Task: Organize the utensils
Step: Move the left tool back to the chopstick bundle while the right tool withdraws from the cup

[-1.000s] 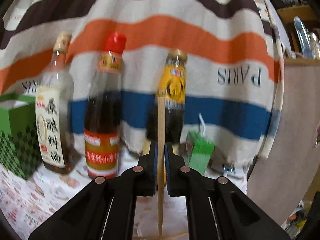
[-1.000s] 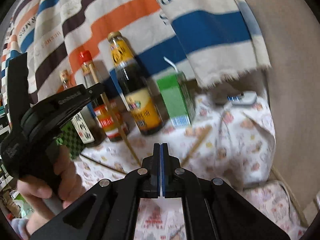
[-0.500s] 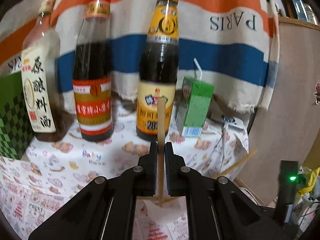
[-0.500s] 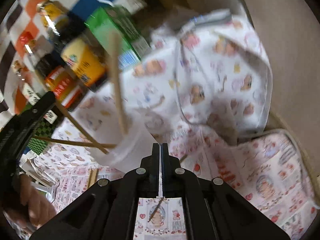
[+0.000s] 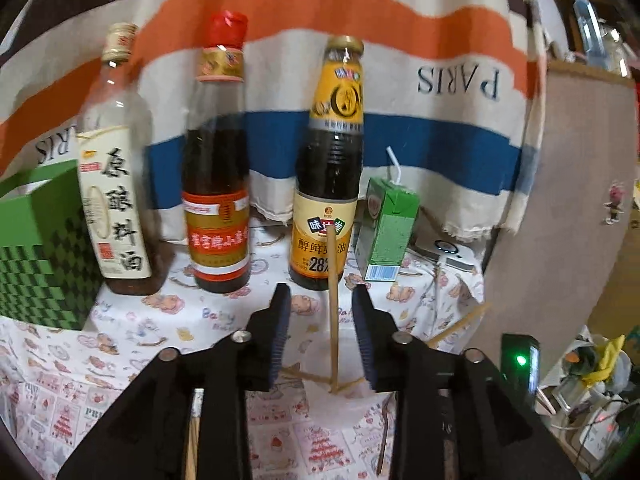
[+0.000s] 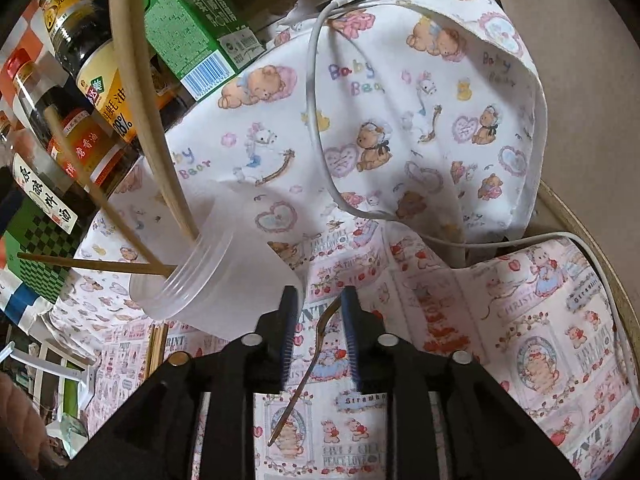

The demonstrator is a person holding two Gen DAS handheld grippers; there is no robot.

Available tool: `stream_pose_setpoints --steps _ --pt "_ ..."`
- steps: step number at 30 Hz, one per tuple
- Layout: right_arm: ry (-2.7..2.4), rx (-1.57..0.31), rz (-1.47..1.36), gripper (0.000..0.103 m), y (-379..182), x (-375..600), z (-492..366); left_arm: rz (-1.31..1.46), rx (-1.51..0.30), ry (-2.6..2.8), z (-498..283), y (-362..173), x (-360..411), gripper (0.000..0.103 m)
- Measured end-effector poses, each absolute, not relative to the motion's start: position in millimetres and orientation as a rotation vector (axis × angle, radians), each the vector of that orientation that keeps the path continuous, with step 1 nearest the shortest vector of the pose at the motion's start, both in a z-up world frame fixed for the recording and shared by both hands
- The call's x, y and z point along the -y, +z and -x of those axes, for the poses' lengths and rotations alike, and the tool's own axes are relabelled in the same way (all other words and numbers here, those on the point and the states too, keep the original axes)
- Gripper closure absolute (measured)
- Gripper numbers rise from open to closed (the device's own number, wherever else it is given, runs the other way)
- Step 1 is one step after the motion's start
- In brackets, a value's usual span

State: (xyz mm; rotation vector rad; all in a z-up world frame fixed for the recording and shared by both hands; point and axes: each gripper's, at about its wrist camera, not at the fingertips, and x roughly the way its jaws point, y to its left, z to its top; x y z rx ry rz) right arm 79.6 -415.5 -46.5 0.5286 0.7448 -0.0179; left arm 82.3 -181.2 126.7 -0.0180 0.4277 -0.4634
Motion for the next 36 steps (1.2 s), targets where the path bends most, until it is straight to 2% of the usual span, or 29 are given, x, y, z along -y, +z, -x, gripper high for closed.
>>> stream_pose_setpoints --steps 8,10,15,19,25,29,36 --pt "-0.032 -0.762 -0.502 0.072 -48.9 409.7 -82.2 -0.019 -0.353 -0.343 -38.0 119.4 116.5 0.036" --pt "-0.038 -0.764 -0.48 0.072 -48.8 406.2 -83.6 -0.016 -0.36 -0.306 -34.0 111.8 98.1 0.02" --pt "-0.061 -0.776 -0.482 0.072 -53.9 404.0 -87.1 -0.032 -0.401 -0.223 -38.0 82.6 63.5 0.018" --pt "-0.097 -0.78 -0.476 0.073 -57.6 401.8 -94.0 0.076 -0.407 -0.178 -46.1 63.8 32.2 0.016" --pt "-0.118 -0.767 -0.495 0.075 -60.9 398.7 -105.3 0.15 -0.553 -0.108 -71.1 36.9 4.1 0.016" --pt "-0.115 -0.794 -0.488 0.085 -67.0 397.5 -111.4 0.231 -0.619 -0.08 -80.0 29.3 -13.3 0.016" --pt "-0.105 -0.793 -0.482 0.092 -70.9 397.6 -113.8 0.163 -0.665 -0.006 -81.0 25.2 -14.2 0.016"
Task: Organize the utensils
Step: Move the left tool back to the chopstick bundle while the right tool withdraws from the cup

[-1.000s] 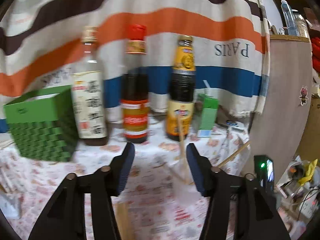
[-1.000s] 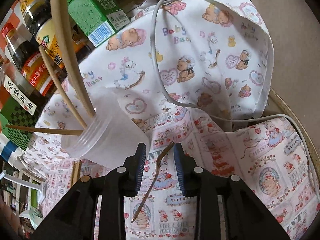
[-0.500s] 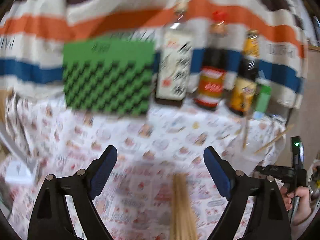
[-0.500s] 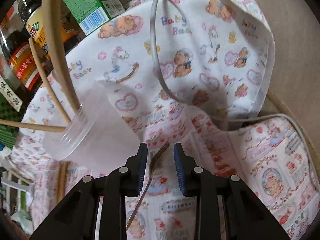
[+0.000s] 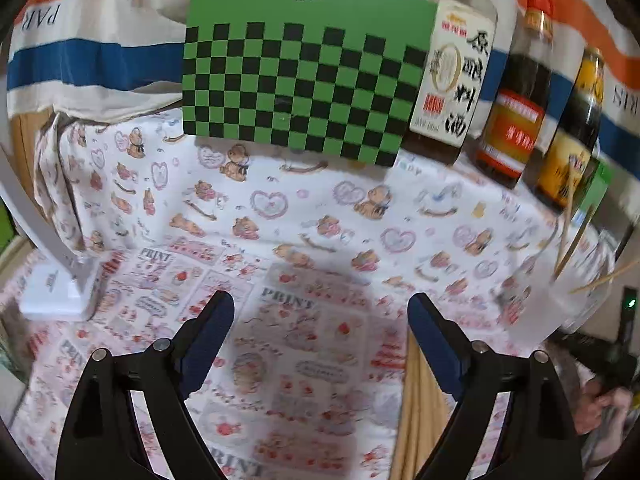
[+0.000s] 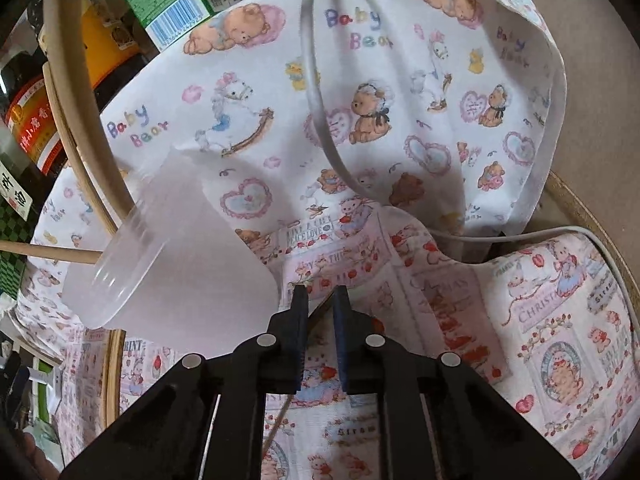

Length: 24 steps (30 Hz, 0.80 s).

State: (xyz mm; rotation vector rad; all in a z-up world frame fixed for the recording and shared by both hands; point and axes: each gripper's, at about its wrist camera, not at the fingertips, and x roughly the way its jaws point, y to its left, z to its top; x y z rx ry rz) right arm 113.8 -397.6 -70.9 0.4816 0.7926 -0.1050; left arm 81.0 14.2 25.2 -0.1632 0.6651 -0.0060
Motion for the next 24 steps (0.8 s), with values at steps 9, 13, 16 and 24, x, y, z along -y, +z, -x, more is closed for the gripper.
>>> stream_pose_setpoints --steps 9,13,16,24 --pt "0.006 -0.815 -0.654 0.1 -71.3 417.9 -93.2 0.178 -0.721 0.004 -84.8 18.6 -17.6 0.016" --pt "-0.009 -0.738 -0.673 0.101 -53.9 421.2 -74.1 0.192 -0.711 0.008 -83.6 21.1 -21.0 0.016" --pt "0.0 -0.686 -0.704 0.101 -39.5 421.3 -60.2 0.202 -0.7 0.014 -81.9 24.1 -24.2 0.016" --pt "0.047 -0.549 -0.621 0.101 5.2 399.3 -29.5 0.228 -0.703 0.028 -83.1 22.8 -30.8 0.016"
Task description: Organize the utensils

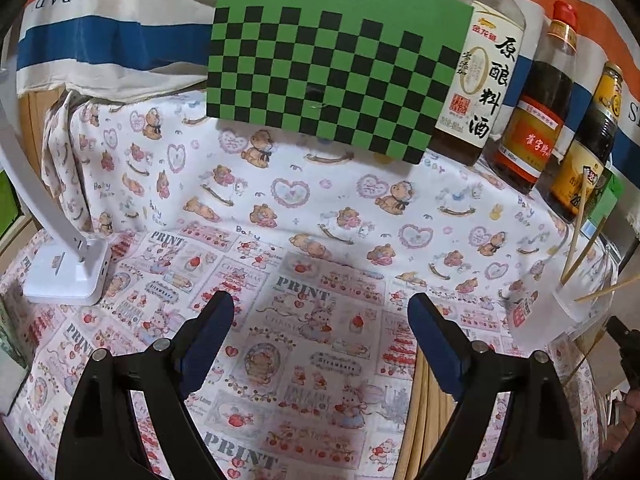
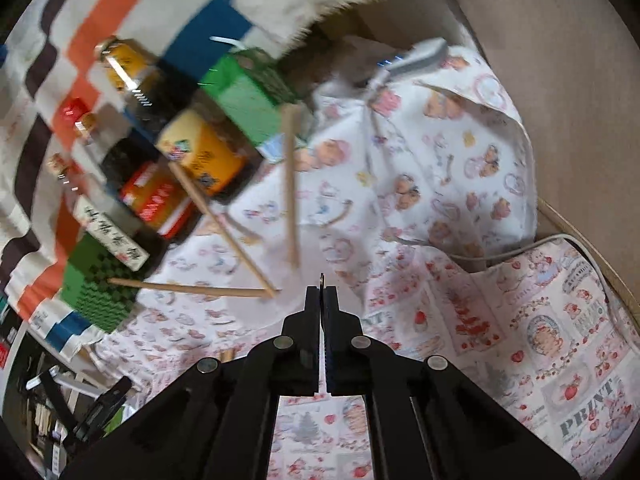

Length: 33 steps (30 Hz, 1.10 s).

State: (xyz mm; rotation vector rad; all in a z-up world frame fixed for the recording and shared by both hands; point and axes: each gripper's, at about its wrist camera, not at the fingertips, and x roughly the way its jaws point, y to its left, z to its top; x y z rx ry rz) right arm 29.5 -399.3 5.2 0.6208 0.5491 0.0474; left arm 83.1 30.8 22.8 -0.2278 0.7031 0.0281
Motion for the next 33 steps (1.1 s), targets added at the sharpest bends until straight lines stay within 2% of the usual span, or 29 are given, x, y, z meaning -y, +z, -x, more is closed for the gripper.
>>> stream_pose_setpoints --steps 9,17,25,33 --pt "0.118 -0.427 -0.441 0.101 33.3 363.3 -9.3 0.267 -0.738 0.012 -88.5 17.0 -35.9 0.016" --pt "0.247 -0.272 -0.402 0.101 50.2 351.8 5.0 0.218 -0.725 -0.012 -87.1 18.1 -25.8 0.016" --pt "0.233 -0.133 -0.286 0.101 102.7 320.3 1.3 0.167 -0.758 -0.041 -90.3 10.6 -12.9 0.016" --pt "0.139 -0.24 -0.162 0.101 78.3 303.0 -57.8 0.163 -0.803 -0.04 -99.0 1.1 -19.4 0.016"
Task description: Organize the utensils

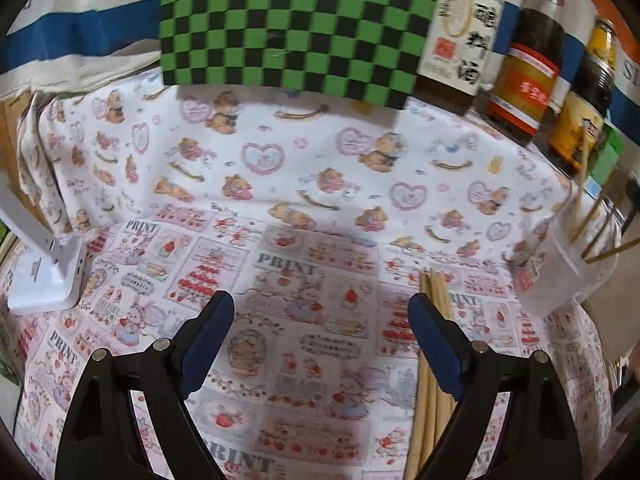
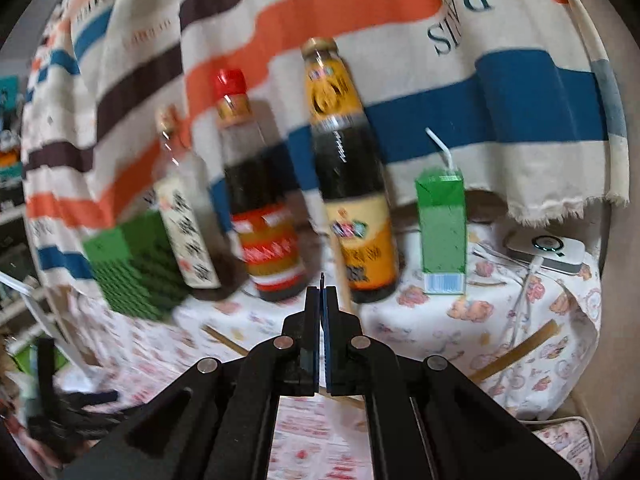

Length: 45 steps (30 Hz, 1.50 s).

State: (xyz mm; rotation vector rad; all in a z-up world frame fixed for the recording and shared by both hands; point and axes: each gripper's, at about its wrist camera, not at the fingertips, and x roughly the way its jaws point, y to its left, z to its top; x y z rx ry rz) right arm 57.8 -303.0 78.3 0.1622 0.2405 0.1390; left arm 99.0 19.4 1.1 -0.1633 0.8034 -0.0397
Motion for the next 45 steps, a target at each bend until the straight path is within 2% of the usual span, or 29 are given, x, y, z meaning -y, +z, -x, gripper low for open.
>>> stream_pose_setpoints --steps 10,17,30,31,33,34,37,45 --pt "0.064 -0.37 -0.189 0.101 35.7 316.7 -59.7 0.108 -0.829 -0.114 -88.7 9.9 -2.8 0.016" --pt "0.082 -0.38 -0.254 0.101 15.5 321.4 -52.6 0.112 -0.824 -0.114 -84.2 10.9 1.1 0.016" --pt "0.132 -0.373 -0.247 0.101 18.1 320.8 -49.2 0.062 -0.786 -0.101 -75.3 14.8 12.5 0.016" --pt "0.138 -0.365 -0.255 0.099 19.5 320.5 -45.8 0.065 -0.794 -0.104 -76.8 13.6 12.0 0.016" --pt "0.156 -0.361 -0.288 0.084 21.6 319.4 -39.8 0.079 -0.803 -0.096 -78.8 11.9 9.3 0.016" --pt "0.171 -0.356 -0.307 0.073 23.4 316.6 -34.7 0.083 -0.805 -0.093 -79.3 11.1 8.0 0.016" --pt "0.191 -0.332 -0.313 0.071 30.2 305.8 -22.7 0.094 -0.799 -0.085 -78.9 13.8 3.7 0.016" --pt "0.244 -0.441 -0.239 0.069 27.4 267.0 -17.4 0.059 -0.813 -0.091 -77.9 13.4 7.4 0.016"
